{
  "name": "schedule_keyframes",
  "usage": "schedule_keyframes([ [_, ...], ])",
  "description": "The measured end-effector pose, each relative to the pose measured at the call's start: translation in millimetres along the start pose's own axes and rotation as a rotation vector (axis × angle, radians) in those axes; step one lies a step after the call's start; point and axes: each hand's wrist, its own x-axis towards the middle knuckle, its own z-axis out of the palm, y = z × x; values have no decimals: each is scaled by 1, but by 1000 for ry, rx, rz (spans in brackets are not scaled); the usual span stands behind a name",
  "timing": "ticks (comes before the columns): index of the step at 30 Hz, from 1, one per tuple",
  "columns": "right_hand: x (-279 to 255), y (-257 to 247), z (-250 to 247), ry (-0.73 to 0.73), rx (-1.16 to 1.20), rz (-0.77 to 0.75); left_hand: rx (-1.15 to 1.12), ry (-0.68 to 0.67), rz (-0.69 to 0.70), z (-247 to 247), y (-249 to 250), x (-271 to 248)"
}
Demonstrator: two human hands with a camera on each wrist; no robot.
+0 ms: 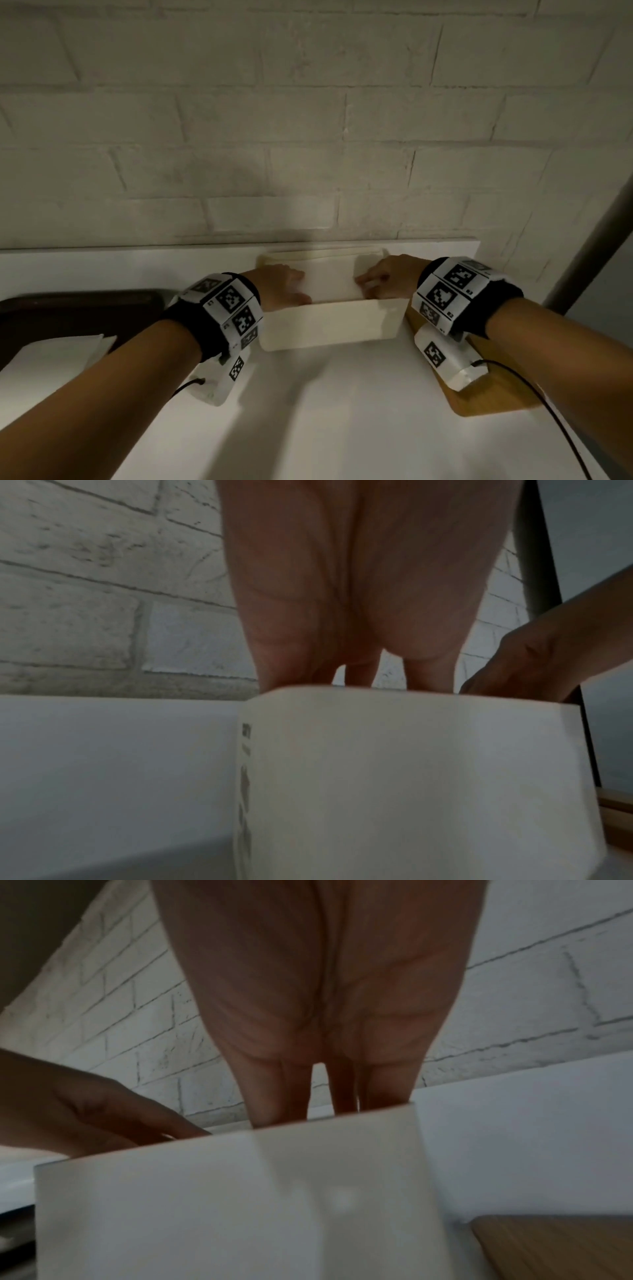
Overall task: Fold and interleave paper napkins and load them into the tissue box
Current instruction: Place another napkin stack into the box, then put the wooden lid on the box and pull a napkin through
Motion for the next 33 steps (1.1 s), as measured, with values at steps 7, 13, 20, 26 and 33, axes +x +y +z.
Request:
schedule_keyframes([
  [7, 12, -6, 2, 15, -20, 5, 129, -9, 0, 2, -2, 18],
  [13, -16, 12, -15, 259, 337, -10, 45, 13, 45, -4, -8, 7],
  [20, -54, 70, 1, 89, -8, 348, -70, 85, 65, -7, -26, -6],
  [26, -60, 79, 48, -91, 60, 466, -192, 135, 69, -1, -35, -10],
  [33, -46, 66, 65, -80, -24, 537, -147, 104, 34, 6, -37, -5],
])
